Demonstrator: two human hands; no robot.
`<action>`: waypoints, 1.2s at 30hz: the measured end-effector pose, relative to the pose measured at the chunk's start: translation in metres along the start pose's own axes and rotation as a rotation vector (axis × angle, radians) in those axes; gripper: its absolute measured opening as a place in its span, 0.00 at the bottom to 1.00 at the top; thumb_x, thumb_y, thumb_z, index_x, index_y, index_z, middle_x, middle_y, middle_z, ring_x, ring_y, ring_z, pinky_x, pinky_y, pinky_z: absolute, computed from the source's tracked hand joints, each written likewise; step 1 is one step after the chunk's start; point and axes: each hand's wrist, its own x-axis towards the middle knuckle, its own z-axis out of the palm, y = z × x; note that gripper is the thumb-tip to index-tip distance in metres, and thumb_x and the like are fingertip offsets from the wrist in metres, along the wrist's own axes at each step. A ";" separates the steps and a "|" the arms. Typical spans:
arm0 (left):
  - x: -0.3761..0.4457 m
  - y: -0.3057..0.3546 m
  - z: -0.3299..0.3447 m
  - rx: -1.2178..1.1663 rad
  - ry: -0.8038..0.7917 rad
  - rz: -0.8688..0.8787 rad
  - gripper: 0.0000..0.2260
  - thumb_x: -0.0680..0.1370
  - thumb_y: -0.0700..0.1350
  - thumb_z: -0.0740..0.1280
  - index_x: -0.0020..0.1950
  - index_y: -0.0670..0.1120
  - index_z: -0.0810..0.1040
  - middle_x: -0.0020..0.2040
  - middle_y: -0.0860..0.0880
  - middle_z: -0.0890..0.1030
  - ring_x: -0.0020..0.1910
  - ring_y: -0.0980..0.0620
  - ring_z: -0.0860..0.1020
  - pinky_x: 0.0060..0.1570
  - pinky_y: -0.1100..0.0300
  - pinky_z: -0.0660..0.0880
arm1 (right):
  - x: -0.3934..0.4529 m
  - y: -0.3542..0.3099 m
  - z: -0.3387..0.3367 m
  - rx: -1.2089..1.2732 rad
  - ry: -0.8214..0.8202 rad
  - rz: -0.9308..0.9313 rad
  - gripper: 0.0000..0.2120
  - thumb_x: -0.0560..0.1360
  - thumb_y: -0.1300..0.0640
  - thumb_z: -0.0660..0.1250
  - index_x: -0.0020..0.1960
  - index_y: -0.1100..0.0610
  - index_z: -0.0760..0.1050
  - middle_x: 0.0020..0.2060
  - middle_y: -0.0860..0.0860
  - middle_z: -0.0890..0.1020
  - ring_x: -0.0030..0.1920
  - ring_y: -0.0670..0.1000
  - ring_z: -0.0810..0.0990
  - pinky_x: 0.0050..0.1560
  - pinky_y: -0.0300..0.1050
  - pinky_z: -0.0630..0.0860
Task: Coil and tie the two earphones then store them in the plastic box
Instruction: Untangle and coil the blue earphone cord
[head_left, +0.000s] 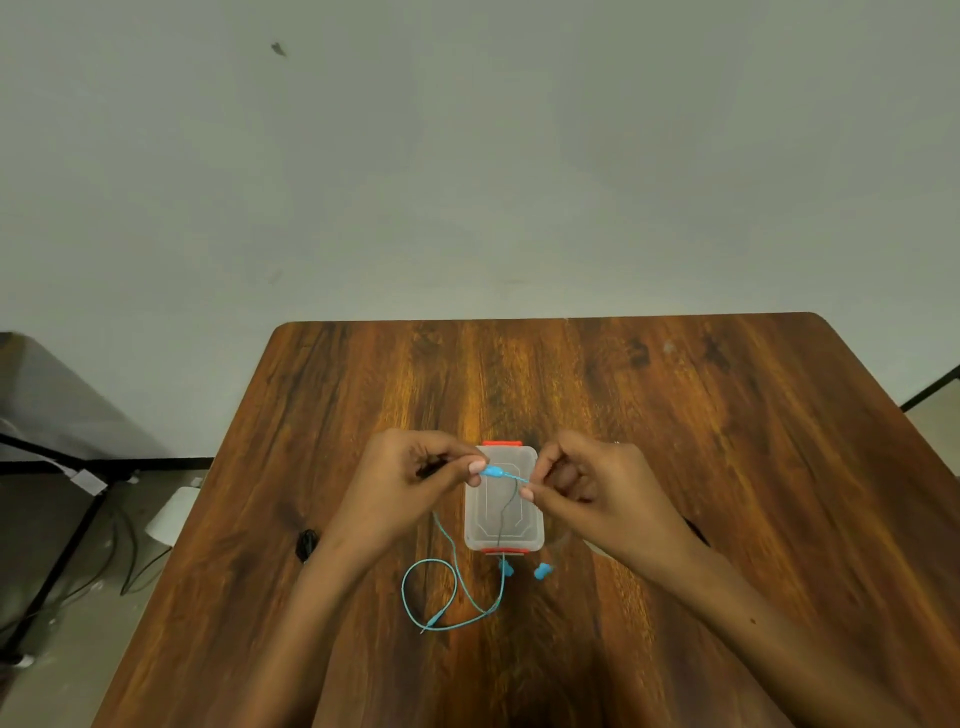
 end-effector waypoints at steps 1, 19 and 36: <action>0.001 0.001 -0.002 0.006 0.001 0.007 0.06 0.73 0.44 0.70 0.45 0.44 0.85 0.36 0.53 0.85 0.38 0.58 0.82 0.42 0.59 0.79 | 0.000 -0.001 0.000 0.053 -0.039 0.026 0.07 0.72 0.54 0.73 0.45 0.53 0.76 0.35 0.36 0.79 0.32 0.43 0.80 0.30 0.35 0.73; 0.001 0.006 -0.014 -0.047 -0.084 0.018 0.07 0.74 0.45 0.70 0.46 0.43 0.85 0.36 0.50 0.84 0.39 0.53 0.83 0.45 0.49 0.79 | 0.005 -0.002 -0.010 0.263 -0.205 0.201 0.06 0.77 0.63 0.65 0.50 0.58 0.81 0.40 0.47 0.82 0.34 0.44 0.82 0.29 0.43 0.78; 0.002 0.000 -0.020 -0.013 -0.097 0.038 0.11 0.74 0.51 0.68 0.46 0.45 0.85 0.37 0.52 0.85 0.40 0.55 0.83 0.44 0.57 0.80 | 0.003 0.014 -0.008 0.529 -0.248 0.233 0.09 0.73 0.61 0.69 0.46 0.67 0.80 0.35 0.54 0.83 0.35 0.49 0.81 0.41 0.40 0.78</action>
